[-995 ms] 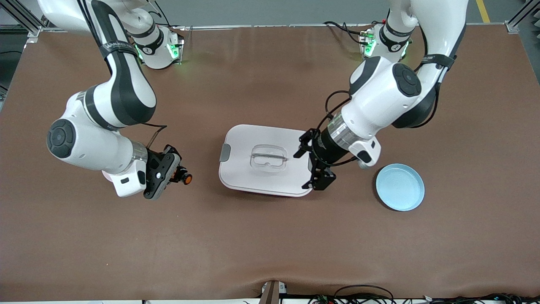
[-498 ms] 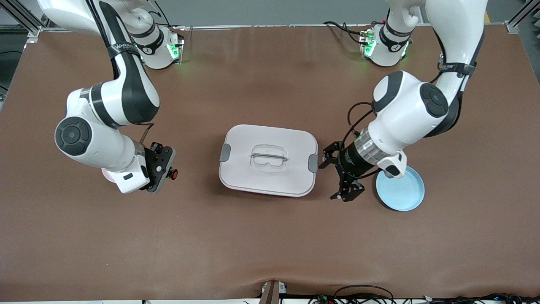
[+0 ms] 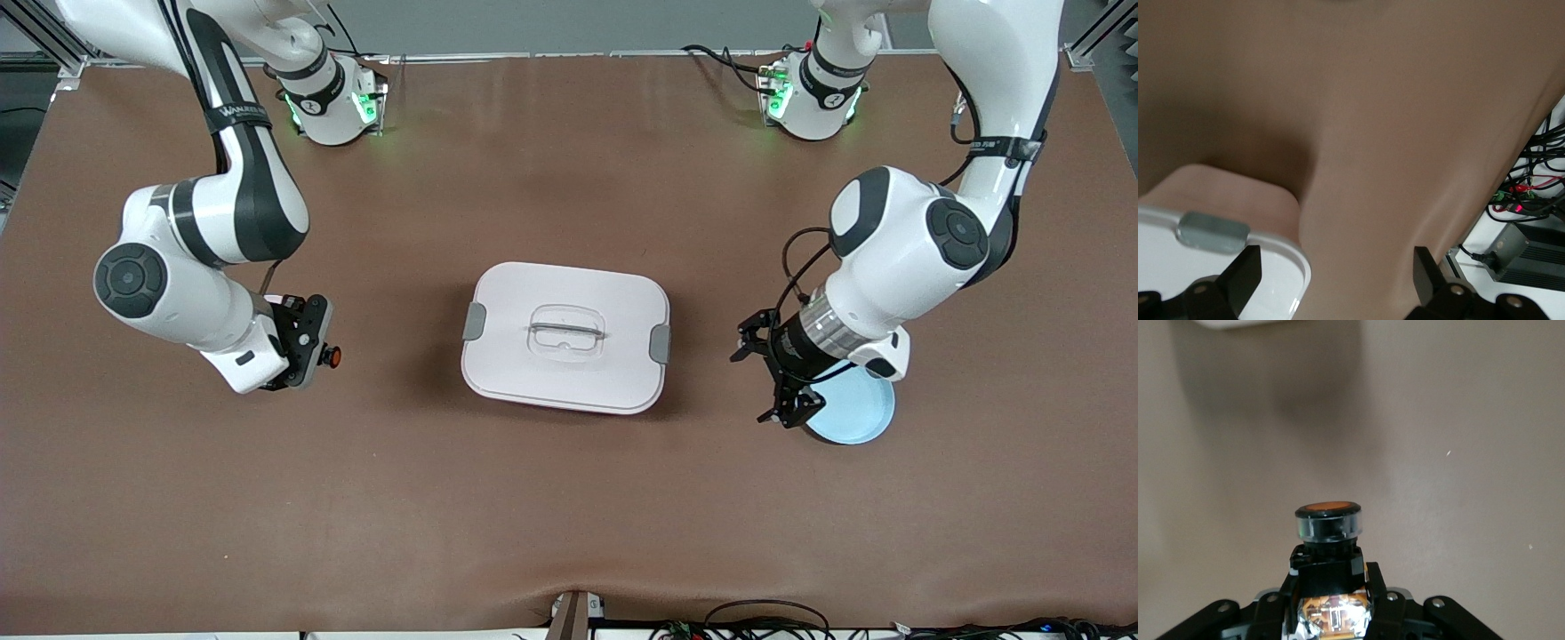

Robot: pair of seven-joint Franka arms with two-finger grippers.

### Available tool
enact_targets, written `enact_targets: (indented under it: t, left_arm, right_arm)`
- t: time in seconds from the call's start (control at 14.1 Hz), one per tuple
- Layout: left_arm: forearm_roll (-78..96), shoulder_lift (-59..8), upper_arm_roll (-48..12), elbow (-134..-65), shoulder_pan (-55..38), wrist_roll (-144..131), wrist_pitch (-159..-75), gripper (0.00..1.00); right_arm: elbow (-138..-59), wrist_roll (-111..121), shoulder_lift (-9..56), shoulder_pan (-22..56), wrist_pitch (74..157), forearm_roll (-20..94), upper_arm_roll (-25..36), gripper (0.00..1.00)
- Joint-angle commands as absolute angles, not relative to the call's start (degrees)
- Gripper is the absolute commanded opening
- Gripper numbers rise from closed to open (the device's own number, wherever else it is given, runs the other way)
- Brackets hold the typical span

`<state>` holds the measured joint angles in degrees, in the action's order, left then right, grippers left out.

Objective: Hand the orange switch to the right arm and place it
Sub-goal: 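Lower the switch onto the pink plate with the right gripper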

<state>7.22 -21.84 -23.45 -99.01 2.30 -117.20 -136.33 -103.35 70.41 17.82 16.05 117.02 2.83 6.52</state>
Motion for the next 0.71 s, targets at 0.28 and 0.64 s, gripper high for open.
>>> enact_targets:
  t: [0.28,0.64]
  left_arm:
    - [6.5,-14.8,-23.6,-108.4,7.1,-89.7,-136.1,1.00]
    - [6.4,-12.5,-23.6,-111.5,10.4,-61.7,-136.1,1.00]
  right_arm:
    - [-122.1,71.3,12.5,13.5,134.4,-2.5,5.7,0.00]
    - [-127.4,75.5,13.3,6.3,143.5,-5.8,5.6,0.00]
